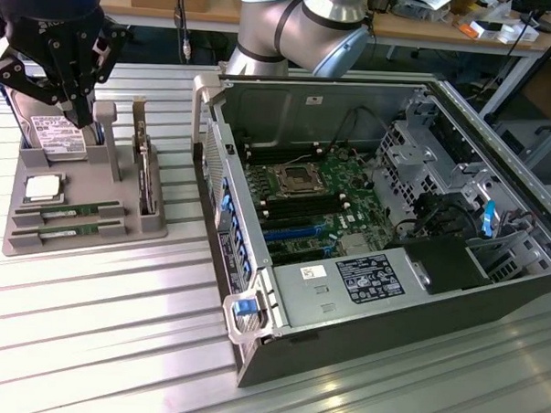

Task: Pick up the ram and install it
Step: 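Pick up the ram and move it above insertion slot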

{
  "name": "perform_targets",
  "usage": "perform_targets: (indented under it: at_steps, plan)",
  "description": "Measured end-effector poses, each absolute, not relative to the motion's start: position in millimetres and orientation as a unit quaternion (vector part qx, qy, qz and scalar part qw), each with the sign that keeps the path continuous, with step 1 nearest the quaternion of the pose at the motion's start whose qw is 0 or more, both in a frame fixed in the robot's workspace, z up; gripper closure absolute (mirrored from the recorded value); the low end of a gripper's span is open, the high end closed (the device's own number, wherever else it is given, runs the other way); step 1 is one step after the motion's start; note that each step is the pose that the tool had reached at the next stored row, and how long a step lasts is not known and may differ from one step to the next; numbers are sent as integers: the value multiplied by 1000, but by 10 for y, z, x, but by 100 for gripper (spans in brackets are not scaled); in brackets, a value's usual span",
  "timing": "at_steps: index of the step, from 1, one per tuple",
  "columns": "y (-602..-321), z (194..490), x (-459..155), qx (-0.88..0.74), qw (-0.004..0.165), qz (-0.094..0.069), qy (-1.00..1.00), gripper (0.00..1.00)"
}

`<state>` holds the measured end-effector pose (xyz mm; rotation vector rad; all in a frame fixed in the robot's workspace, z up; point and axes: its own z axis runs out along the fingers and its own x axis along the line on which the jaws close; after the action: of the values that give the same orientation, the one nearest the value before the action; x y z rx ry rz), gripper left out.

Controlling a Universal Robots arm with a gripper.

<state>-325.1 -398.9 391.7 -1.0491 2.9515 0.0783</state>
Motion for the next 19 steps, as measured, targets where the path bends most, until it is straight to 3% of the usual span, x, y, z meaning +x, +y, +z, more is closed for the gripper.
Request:
perform_targets:
  at_steps: [19]
  plan:
    - [-3989,3917,-3251,-424,2,25,905,89]
